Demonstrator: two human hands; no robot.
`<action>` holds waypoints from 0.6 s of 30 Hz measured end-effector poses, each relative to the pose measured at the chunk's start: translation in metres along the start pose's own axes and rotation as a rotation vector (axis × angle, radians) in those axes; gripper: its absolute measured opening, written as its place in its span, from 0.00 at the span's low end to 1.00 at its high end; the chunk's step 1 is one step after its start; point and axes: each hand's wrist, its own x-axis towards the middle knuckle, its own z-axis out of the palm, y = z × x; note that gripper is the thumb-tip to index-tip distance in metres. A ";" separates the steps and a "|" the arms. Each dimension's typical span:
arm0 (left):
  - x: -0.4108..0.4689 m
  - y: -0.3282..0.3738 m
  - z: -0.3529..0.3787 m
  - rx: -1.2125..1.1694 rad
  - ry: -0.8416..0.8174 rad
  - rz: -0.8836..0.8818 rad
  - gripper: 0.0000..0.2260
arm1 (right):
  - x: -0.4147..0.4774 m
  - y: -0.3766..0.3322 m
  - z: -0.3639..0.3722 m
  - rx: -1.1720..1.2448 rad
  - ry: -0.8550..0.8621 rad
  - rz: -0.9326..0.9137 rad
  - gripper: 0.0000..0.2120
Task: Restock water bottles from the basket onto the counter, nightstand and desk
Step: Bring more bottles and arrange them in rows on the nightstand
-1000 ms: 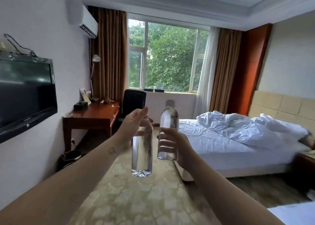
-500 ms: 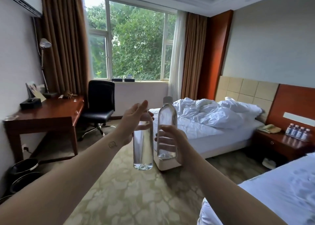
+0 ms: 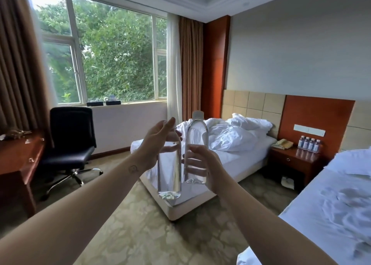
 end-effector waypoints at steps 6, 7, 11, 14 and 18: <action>0.056 -0.035 0.011 -0.060 -0.038 -0.047 0.18 | 0.041 0.015 -0.028 -0.043 0.084 -0.010 0.19; 0.064 -0.042 0.015 -0.071 -0.038 -0.052 0.17 | 0.048 0.017 -0.034 -0.047 0.103 -0.007 0.20; 0.100 -0.072 0.034 -0.084 -0.047 -0.074 0.18 | 0.079 0.029 -0.064 -0.057 0.162 -0.014 0.21; 0.138 -0.097 0.051 -0.095 -0.064 -0.102 0.17 | 0.109 0.038 -0.092 -0.061 0.197 -0.001 0.17; 0.195 -0.131 0.082 -0.090 -0.089 -0.138 0.17 | 0.153 0.047 -0.137 -0.112 0.245 0.028 0.15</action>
